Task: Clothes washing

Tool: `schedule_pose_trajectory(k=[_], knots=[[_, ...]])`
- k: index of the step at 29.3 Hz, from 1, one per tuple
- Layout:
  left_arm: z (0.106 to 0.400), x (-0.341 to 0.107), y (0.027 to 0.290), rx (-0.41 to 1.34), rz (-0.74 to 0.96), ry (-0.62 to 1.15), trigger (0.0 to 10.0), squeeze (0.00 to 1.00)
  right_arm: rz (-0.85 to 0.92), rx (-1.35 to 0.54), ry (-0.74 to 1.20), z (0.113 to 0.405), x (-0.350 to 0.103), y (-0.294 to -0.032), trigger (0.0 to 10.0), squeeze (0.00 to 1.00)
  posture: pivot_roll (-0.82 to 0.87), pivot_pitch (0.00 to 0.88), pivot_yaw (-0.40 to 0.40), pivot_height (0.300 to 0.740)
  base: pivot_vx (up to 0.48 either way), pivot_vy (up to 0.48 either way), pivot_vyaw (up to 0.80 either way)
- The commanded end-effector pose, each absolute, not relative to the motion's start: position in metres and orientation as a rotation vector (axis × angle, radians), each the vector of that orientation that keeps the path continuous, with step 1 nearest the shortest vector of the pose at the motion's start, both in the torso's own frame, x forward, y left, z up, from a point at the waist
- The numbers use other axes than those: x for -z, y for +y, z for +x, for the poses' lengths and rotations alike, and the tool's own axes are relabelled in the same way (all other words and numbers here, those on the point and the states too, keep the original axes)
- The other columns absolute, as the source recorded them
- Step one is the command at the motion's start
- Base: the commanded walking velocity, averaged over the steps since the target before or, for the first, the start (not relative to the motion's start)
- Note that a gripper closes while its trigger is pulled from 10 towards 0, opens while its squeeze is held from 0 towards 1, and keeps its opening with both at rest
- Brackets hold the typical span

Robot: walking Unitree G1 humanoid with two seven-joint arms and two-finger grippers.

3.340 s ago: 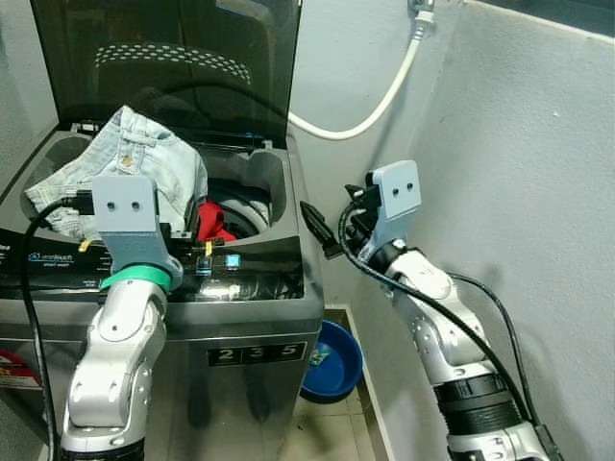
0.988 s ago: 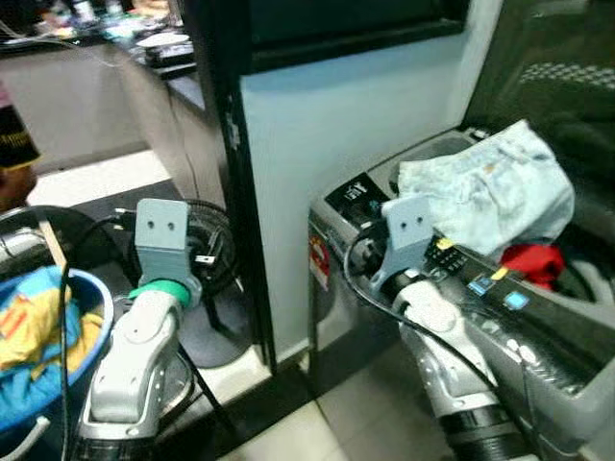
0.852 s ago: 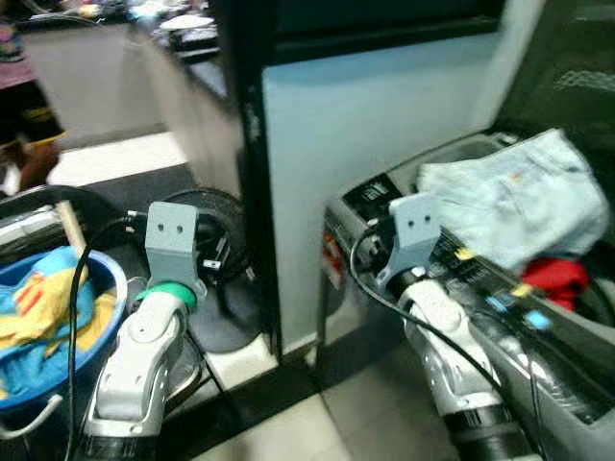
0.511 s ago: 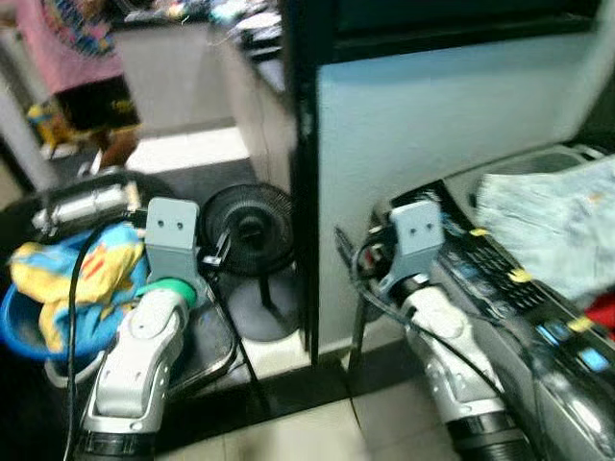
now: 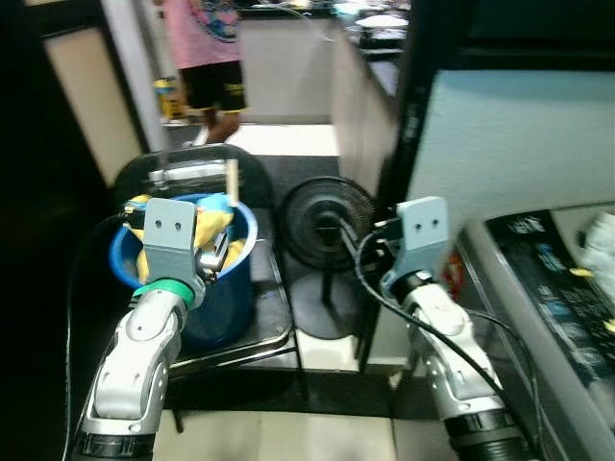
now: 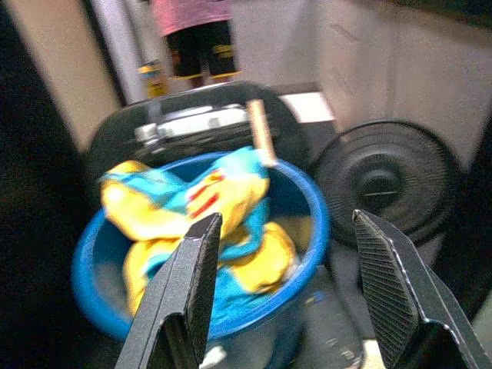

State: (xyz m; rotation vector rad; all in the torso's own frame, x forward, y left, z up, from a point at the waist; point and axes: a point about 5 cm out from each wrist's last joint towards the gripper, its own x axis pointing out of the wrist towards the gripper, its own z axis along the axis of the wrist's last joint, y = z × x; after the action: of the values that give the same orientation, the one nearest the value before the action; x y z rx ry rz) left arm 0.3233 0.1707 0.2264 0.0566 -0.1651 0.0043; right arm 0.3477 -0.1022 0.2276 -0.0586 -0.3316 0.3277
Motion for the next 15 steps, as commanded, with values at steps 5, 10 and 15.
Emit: schedule_pose_trajectory(k=[5,10,15], knots=[[0.3189,-0.225,0.1657,0.015,0.012,-0.165,10.0,0.0,-0.058,-0.336,-0.333,0.3499,-0.2298,-0.1036,10.0,0.0,0.08,0.032,0.054,0.74,0.0,0.0,0.8],[0.3196,-0.2236,0.1641,-0.003,0.004,-0.152,10.0,0.0,-0.051,-0.337,-0.333,0.35,-0.2306,-0.1076,10.0,0.0,0.09,0.029,0.038,0.74,0.0,0.0,0.8],[0.3198,-0.2256,0.1628,0.0,0.005,-0.161,10.0,0.0,-0.039,-0.336,-0.336,0.3503,-0.232,-0.1106,10.0,0.0,0.09,0.029,0.032,0.74,0.0,0.0,0.8]])
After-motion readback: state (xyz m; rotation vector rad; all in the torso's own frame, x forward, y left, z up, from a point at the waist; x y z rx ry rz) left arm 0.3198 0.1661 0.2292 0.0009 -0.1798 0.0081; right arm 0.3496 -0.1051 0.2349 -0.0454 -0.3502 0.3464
